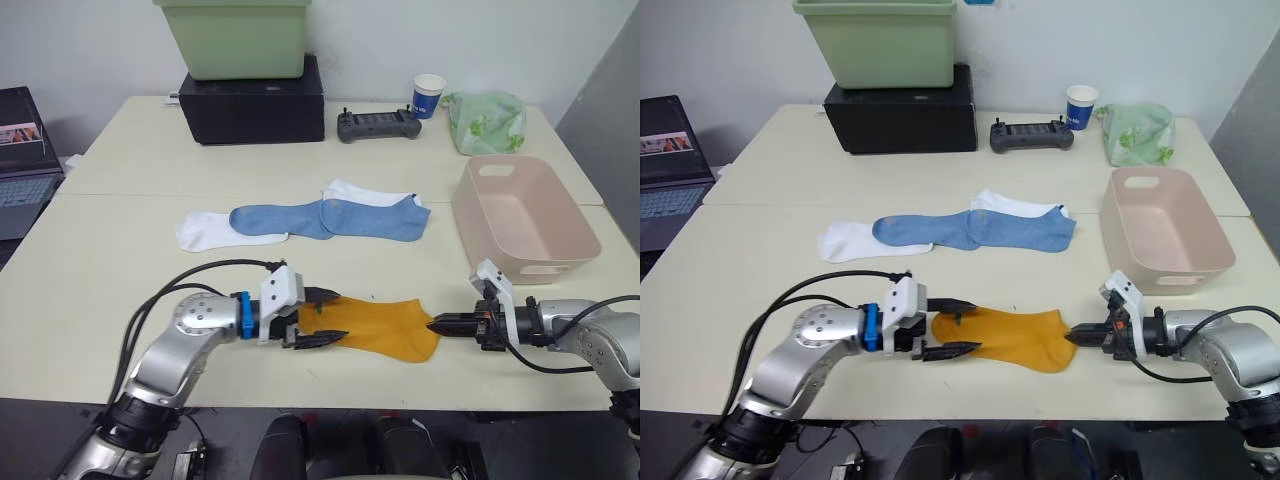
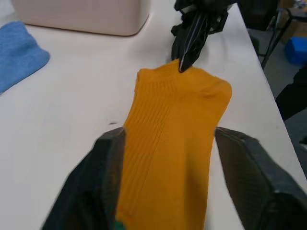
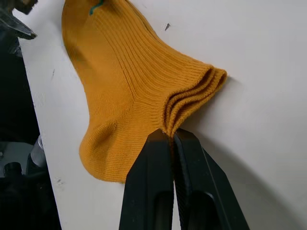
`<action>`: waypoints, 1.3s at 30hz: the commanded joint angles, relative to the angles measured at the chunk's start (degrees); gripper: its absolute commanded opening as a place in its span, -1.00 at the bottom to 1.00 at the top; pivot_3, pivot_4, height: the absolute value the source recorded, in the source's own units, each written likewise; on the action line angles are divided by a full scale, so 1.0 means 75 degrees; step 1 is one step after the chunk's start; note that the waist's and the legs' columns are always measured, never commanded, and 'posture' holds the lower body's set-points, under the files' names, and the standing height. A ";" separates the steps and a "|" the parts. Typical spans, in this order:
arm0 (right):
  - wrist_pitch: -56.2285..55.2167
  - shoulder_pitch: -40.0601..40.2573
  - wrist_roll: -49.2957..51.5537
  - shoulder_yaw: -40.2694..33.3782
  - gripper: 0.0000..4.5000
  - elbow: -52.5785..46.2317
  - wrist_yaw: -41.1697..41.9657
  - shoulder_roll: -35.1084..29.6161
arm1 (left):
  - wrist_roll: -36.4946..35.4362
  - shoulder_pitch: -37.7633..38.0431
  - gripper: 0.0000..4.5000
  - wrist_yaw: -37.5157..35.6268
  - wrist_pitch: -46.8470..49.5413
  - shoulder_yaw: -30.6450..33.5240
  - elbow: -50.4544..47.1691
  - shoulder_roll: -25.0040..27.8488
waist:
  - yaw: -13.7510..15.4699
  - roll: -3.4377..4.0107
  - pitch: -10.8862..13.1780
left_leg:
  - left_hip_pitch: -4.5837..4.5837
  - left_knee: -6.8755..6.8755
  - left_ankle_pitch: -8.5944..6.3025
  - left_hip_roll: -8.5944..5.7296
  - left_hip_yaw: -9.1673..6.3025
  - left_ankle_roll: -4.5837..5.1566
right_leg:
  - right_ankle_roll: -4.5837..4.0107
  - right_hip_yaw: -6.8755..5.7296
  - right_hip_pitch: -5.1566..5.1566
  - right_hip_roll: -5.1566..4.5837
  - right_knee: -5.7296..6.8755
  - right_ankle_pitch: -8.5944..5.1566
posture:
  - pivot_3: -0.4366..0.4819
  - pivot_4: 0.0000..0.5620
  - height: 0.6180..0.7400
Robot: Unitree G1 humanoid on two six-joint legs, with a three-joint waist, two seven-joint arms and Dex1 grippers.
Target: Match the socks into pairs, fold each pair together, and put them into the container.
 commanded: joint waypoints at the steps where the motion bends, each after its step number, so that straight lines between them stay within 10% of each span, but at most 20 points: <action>1: -0.0388 -0.0139 -0.0207 0.0041 -1.00 0.0163 0.0356 -0.0198 | 0.0246 -0.0238 -0.16 0.0005 -0.0264 -0.0219 0.0336 -0.0184 | -0.0003 0.0000 0.0000 | 0.0000 -0.0001 0.0000 -0.0001 0.0000 0.0000 | 0.0000 -0.0001 0.0000 0.0000 0.0000 0.0000 | -0.05 -0.47 1.00; 7: -0.0612 -0.0177 -0.0482 0.0168 -1.00 0.0348 0.0510 -0.0138 | 0.0711 -0.0677 -0.99 0.0117 -0.0314 -0.0611 0.0889 -0.0634 | 0.0008 0.0000 0.0000 | -0.0003 0.0004 0.0000 -0.0005 -0.0003 0.0000 | 0.0000 -0.0001 0.0003 0.0000 0.0000 0.0000 | -0.05 -0.47 1.00; 22: 0.1910 -0.1352 0.2195 -0.0711 -1.00 -0.0722 -0.0285 0.1435 | 0.1458 -0.0608 -0.99 0.0397 -0.0163 -0.1004 0.1701 -0.0781 | -0.0004 0.0003 -0.0004 | 0.0007 0.0006 0.0001 -0.0001 -0.0013 -0.0001 | -0.0001 -0.0007 0.0014 -0.0001 0.0009 0.0002 | -0.05 -0.47 1.00; 39: 0.1366 -0.1916 0.1484 0.0457 -1.00 0.0140 -0.1411 0.3653 | -0.0267 -0.0091 -0.99 0.0398 0.2097 0.0802 -0.0512 0.0442 | -0.0035 0.0006 -0.0002 | -0.0002 -0.0003 0.0001 0.0016 -0.0018 -0.0001 | -0.0001 -0.0009 -0.0016 -0.0001 0.0026 0.0001 | -0.05 -0.47 1.00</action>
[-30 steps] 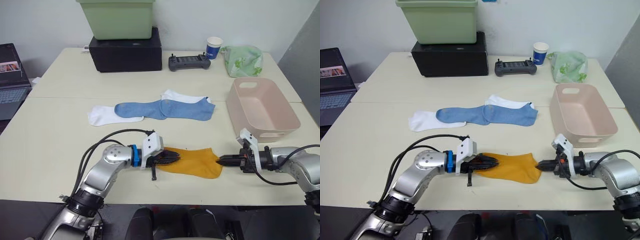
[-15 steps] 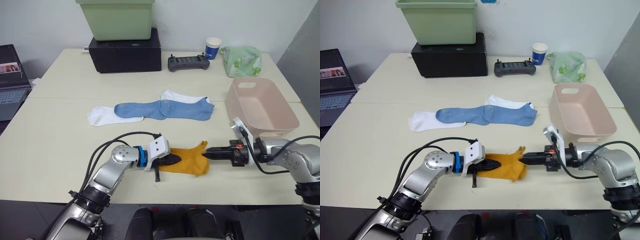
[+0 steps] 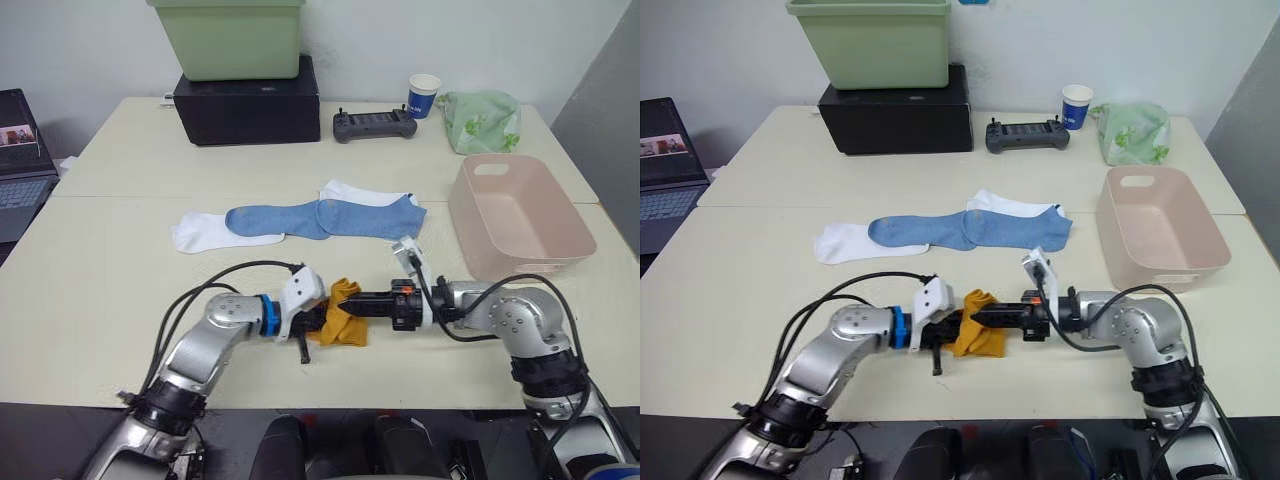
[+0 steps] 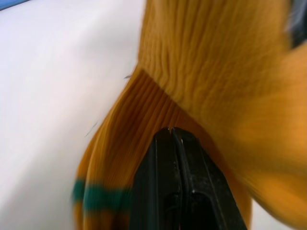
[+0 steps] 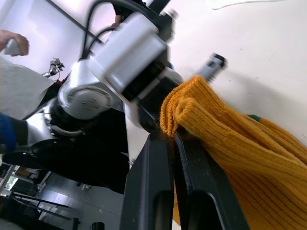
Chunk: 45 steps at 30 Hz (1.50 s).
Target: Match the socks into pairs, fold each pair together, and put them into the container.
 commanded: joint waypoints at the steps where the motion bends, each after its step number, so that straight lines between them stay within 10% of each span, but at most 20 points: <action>1: -0.0227 -0.0210 -0.0015 0.0036 -1.00 -0.0101 0.0113 0.0070 | -0.0684 0.0088 -0.99 -0.0057 0.0639 0.0857 -0.0869 0.0497 | 0.0005 0.0000 0.0000 | -0.0001 0.0000 0.0000 0.0000 0.0001 0.0000 | 0.0000 0.0000 -0.0001 0.0000 0.0001 0.0000 | -0.05 -0.47 1.00; 13: -0.0244 -0.0284 0.0199 -0.0253 0.62 -0.0525 -0.0188 0.0143 | -0.1640 0.0256 -1.00 -0.0335 0.1083 0.2313 -0.1030 0.1737 | 0.0022 0.0002 0.0002 | -0.0004 0.0000 0.0000 -0.0005 0.0009 -0.0001 | 0.0001 0.0003 -0.0006 -0.0007 -0.0002 -0.0001 | -0.05 -0.47 1.00; 17: -0.1260 -0.0007 -0.0757 0.0142 0.55 -0.0989 -0.0013 -0.0514 | -0.1932 -0.0142 -1.00 -0.0241 0.1131 0.2079 -0.1256 0.1317 | 0.0040 0.0003 0.0003 | -0.0010 0.0000 0.0000 -0.0004 0.0005 0.0000 | 0.0001 -0.0001 -0.0011 -0.0007 -0.0003 -0.0001 | -0.05 -0.47 1.00; 27: -0.4664 0.0597 -0.3693 0.1986 -0.94 -0.0380 0.0536 -0.1132 | -0.0299 -0.0106 -1.00 -0.0102 -0.0588 0.0240 -0.0646 0.0550 | -0.0064 0.0000 0.0002 | -0.0007 -0.0004 0.0000 -0.0005 0.0017 -0.0002 | 0.0000 0.0019 -0.0012 0.0011 -0.0019 0.0000 | -0.05 -0.47 1.00; 39: -0.4859 0.1162 -0.3981 0.1818 -0.98 -0.0901 0.1066 -0.1769 | 0.0652 0.0216 -1.00 -0.0358 -0.2289 -0.0028 0.0958 0.0523 | 0.0029 0.0000 0.0002 | -0.0005 0.0004 0.0000 -0.0007 0.0017 -0.0001 | -0.0002 0.0016 -0.0001 -0.0008 -0.0017 0.0001 | -0.05 -0.47 1.00; 45: -0.1249 0.1070 -0.1973 0.0183 -0.70 -0.1469 0.0128 -0.1556 | 0.0695 0.0254 -1.00 -0.0457 -0.2565 0.0026 0.1068 0.0556 | 0.0019 0.0001 0.0002 | 0.0005 0.0002 0.0000 -0.0003 0.0008 -0.0002 | -0.0003 0.0007 0.0011 -0.0009 -0.0009 0.0002 | -0.05 -0.47 1.00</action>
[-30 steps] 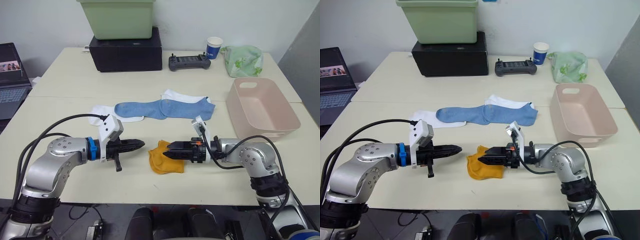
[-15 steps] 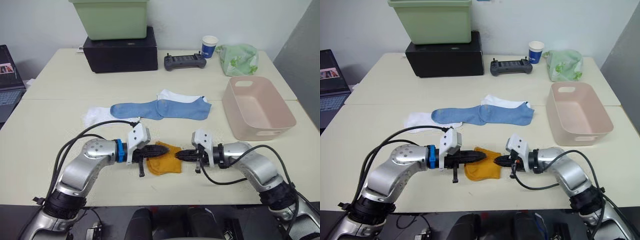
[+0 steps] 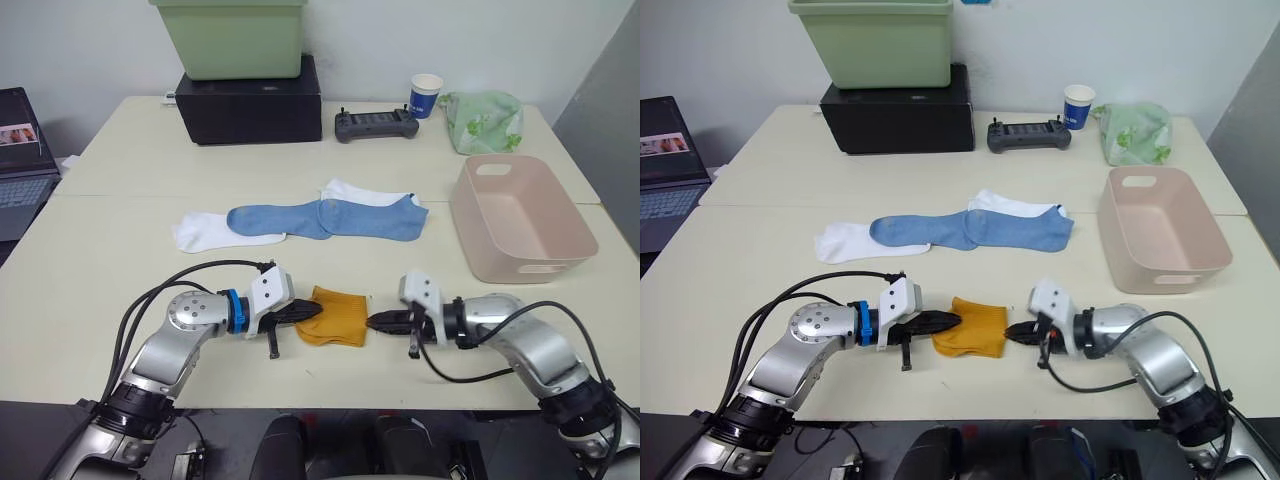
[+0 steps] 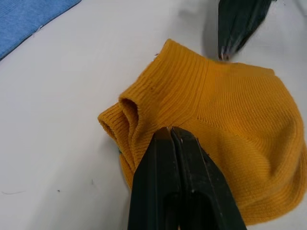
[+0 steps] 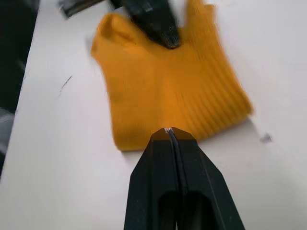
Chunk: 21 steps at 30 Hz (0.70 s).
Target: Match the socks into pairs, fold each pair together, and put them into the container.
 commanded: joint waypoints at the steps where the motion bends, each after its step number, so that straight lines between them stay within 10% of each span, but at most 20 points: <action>1: 0.2030 -0.0241 0.0963 -0.0721 -0.56 -0.0314 -0.0536 0.0043 | 0.0153 0.0100 -1.00 -0.0138 -0.0098 -0.0062 0.0120 0.0106 | 0.0002 0.0000 0.0000 | 0.0001 0.0000 0.0000 0.0000 -0.0002 0.0000 | 0.0000 -0.0002 0.0001 0.0000 0.0001 0.0000 | -0.05 -0.47 1.00; 10: 0.4768 -0.0761 0.1885 -0.1503 0.87 0.0122 -0.1810 0.1196 | 0.0211 0.0066 -1.00 -0.0192 -0.0167 -0.0061 0.0195 0.0090 | -0.0018 0.0000 -0.0004 | 0.0002 -0.0002 0.0000 -0.0001 0.0001 0.0001 | 0.0000 0.0001 0.0000 0.0004 0.0001 0.0000 | -0.05 -0.47 1.00; 21: 0.6547 -0.1227 0.2254 -0.2757 0.87 0.1141 -0.3031 0.3589 | 0.0173 0.0090 -1.00 -0.0188 -0.0216 0.0057 0.0178 0.0120 | -0.0056 0.0006 -0.0008 | 0.0004 -0.0012 -0.0001 0.0005 0.0000 0.0001 | 0.0000 0.0000 -0.0007 0.0012 0.0005 0.0000 | -0.05 -0.47 1.00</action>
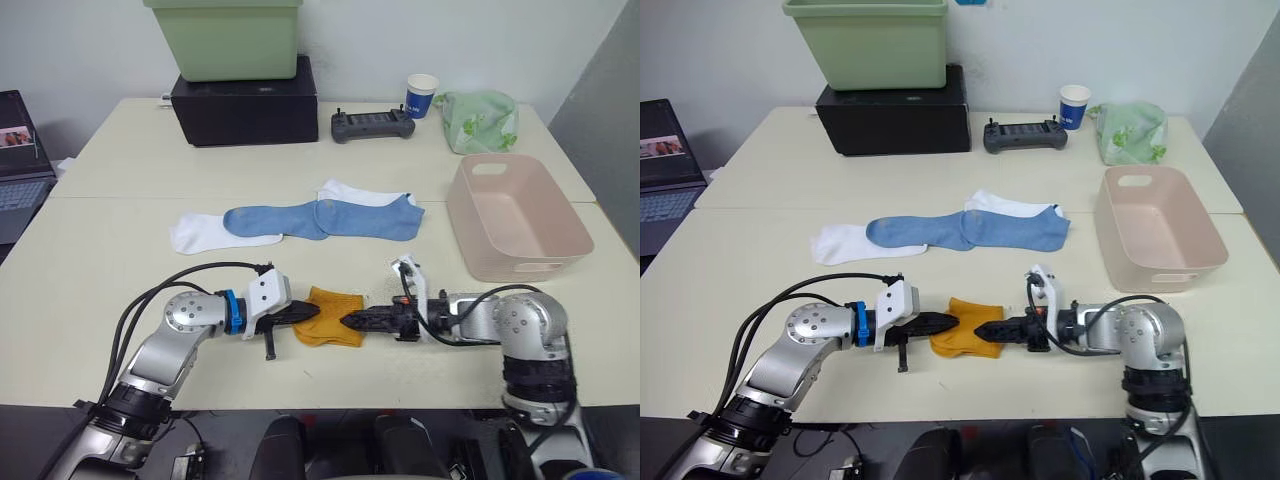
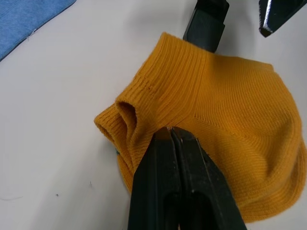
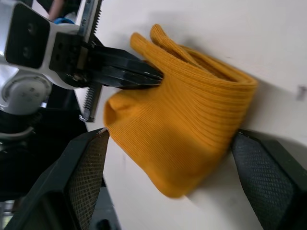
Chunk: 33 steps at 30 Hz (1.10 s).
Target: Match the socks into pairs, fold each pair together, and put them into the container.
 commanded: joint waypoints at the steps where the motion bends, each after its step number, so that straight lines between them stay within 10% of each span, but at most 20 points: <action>1: 0.0186 -0.0097 0.0067 -0.0132 0.87 0.0415 -0.0363 0.0418 | 0.0086 0.0066 -1.00 -0.0024 0.0011 0.0015 0.0057 0.0056 | -0.0018 0.0000 0.0000 | 0.0000 0.0000 0.0000 0.0000 0.0001 0.0000 | 0.0000 0.0002 0.0000 0.0000 0.0001 0.0000 | -0.05 -0.47 1.00; 9: -0.0324 -0.0157 -0.0164 0.0109 0.79 0.0734 -0.0491 0.0505 | -0.0020 0.0108 -1.00 -0.0024 0.0106 0.0068 -0.0076 0.0032 | -0.0121 0.0003 -0.0002 | 0.0001 0.0002 0.0000 -0.0001 0.0003 0.0000 | 0.0001 0.0004 -0.0002 0.0000 0.0005 0.0000 | -0.05 -0.47 1.00; 21: -0.1224 0.0115 -0.0200 0.0915 -0.96 0.0585 -0.0272 -0.0040 | -0.0318 0.0211 -1.00 -0.0072 0.0293 0.0267 -0.0338 0.0083 | -0.0139 -0.0011 -0.0014 | -0.0003 0.0000 0.0000 0.0001 0.0005 0.0000 | 0.0002 0.0008 -0.0009 0.0000 0.0004 -0.0001 | -0.05 -0.47 1.00; 28: -0.1296 0.0081 0.0081 0.0617 -0.99 -0.0005 -0.0222 -0.0333 | -0.1410 0.0286 -1.00 -0.0135 0.1314 0.0988 -0.1456 0.0415 | -0.0134 -0.0010 -0.0012 | -0.0010 0.0007 0.0001 -0.0002 0.0006 0.0001 | 0.0005 0.0011 -0.0013 -0.0001 0.0004 -0.0002 | -0.05 -0.47 1.00; 33: -0.1332 -0.0456 0.0548 -0.0219 -1.00 -0.0875 -0.0130 -0.1028 | -0.3606 -0.0425 -0.46 0.0028 0.3702 0.1887 -0.2870 0.0937 | -0.0039 -0.0011 0.0000 | -0.0043 0.0007 0.0001 -0.0010 0.0002 0.0000 | 0.0003 0.0000 -0.0035 -0.0008 0.0002 -0.0001 | -0.05 -0.47 1.00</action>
